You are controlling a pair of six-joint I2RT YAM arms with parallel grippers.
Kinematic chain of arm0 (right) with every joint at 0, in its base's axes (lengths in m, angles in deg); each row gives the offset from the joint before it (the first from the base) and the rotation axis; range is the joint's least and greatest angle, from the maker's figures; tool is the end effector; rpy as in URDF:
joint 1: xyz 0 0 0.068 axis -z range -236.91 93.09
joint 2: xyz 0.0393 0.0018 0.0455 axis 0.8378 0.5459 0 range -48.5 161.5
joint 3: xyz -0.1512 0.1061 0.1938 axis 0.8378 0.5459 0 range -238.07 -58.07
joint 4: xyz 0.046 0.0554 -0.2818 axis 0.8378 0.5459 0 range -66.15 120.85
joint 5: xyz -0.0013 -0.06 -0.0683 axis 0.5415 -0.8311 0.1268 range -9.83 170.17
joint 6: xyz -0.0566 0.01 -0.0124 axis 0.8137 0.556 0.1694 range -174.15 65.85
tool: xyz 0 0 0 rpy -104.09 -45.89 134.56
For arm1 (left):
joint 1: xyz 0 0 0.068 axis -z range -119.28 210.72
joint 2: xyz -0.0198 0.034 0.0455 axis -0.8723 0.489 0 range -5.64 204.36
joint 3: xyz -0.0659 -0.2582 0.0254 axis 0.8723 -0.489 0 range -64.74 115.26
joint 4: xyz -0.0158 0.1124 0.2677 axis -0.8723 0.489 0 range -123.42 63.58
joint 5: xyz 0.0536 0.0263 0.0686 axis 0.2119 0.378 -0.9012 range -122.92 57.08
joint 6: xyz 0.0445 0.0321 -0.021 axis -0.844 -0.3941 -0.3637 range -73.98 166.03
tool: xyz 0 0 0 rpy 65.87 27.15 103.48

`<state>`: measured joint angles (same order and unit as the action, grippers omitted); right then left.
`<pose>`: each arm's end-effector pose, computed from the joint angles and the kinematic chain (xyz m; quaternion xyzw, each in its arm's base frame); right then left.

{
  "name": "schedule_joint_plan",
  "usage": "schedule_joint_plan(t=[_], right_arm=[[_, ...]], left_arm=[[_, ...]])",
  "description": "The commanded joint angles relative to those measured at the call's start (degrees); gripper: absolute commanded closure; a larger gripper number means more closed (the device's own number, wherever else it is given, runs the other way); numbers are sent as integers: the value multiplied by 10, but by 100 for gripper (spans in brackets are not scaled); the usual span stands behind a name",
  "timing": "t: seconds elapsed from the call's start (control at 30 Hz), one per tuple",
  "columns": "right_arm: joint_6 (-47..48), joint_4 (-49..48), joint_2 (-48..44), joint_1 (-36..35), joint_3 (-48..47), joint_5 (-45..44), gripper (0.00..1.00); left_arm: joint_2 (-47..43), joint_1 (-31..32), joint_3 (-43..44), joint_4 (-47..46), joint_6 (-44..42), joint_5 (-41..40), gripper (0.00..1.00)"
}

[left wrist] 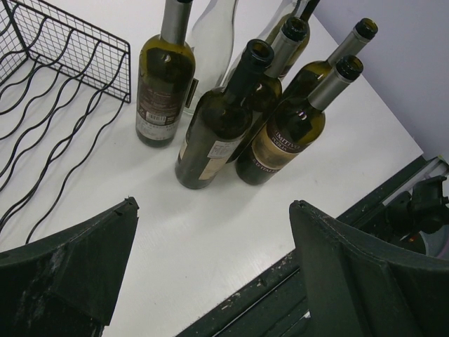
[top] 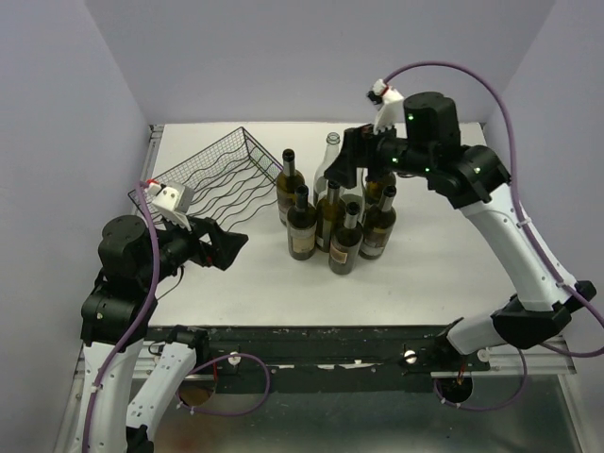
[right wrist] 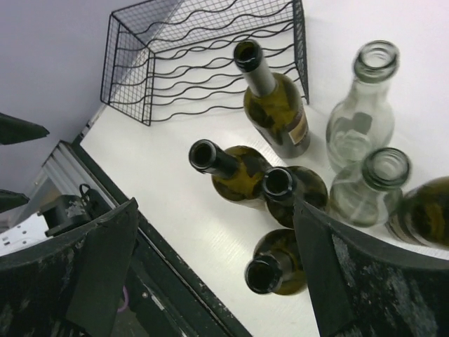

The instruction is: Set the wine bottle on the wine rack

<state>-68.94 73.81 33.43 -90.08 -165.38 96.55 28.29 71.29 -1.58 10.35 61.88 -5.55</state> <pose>0.2545 0.1808 0.4944 -0.2090 0.8098 0.3269 0.4400 0.1195 -0.0422 0.4170 0.1091 0.7743 -0.3180 0.5360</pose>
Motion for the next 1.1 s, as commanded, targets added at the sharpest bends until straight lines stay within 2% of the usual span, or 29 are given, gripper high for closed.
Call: schedule_joint_plan(t=[0.0,0.1,0.23,0.37,0.47,0.6,0.83,1.07], right_arm=[[9,-14,27,-98,-33,-129,5],[7,-14,58,-178,-43,-228,10],[-2,-18,96,-247,-41,-358,17],[-16,-16,140,-287,-46,-472,17],[-30,-16,165,-292,-46,-516,17],[-41,-25,179,-292,-32,-554,19],[-38,-59,195,-293,2,-553,21],[-52,-75,206,-292,18,-558,29]], left_arm=[[-3,-3,8,-1,-3,-21,1],[-6,-3,7,11,-7,-34,1],[-15,-3,0,13,-7,-42,1],[-22,-3,-8,16,-6,-46,1],[-26,-3,-12,20,-7,-52,1],[-30,-4,-20,22,-8,-55,1],[-38,-3,-35,21,-2,-54,1],[-47,-3,-51,18,5,-47,1]])
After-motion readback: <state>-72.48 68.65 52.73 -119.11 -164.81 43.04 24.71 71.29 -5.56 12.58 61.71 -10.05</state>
